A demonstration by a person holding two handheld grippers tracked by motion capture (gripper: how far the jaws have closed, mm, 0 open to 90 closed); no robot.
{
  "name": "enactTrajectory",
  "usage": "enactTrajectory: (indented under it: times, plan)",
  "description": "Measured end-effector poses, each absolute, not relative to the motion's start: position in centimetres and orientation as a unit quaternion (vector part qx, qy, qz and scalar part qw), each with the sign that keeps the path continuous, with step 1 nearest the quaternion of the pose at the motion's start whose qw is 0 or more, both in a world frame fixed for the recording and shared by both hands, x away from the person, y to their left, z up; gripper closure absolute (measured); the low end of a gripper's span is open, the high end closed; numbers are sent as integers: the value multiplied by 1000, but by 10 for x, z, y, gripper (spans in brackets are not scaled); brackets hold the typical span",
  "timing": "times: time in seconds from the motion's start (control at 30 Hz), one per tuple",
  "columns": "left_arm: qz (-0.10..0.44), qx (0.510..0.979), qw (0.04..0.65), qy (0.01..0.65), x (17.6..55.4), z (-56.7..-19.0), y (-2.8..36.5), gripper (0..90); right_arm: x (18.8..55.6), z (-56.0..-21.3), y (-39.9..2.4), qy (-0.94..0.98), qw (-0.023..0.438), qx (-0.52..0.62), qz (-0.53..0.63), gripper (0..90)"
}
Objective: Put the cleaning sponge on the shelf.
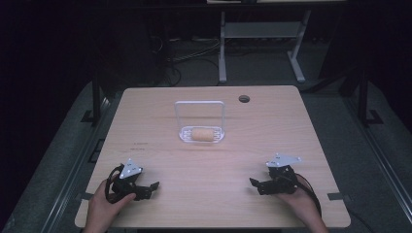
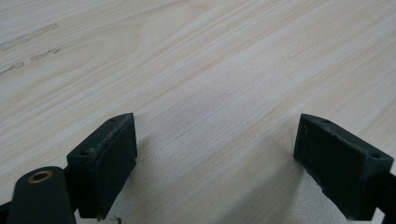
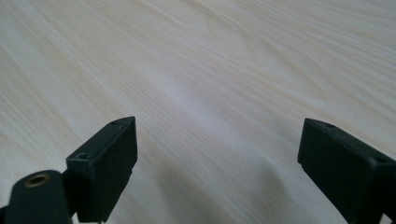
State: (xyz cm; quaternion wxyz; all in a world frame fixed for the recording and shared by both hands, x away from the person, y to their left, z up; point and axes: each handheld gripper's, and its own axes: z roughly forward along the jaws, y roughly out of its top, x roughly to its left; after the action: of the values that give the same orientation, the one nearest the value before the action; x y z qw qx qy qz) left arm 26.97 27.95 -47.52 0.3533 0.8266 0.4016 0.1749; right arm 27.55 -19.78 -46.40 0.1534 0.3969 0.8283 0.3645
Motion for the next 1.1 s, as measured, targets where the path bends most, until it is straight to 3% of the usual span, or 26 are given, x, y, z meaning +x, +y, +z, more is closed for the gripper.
enactTrajectory:
  times: [0.67,1.1]
  plan:
    - [175,827,353,402,270,-475,279,128,267,-478,-217,824,180,420,336,111]
    - [175,827,353,402,270,-475,279,128,268,-482,-222,815,167,429,352,106]
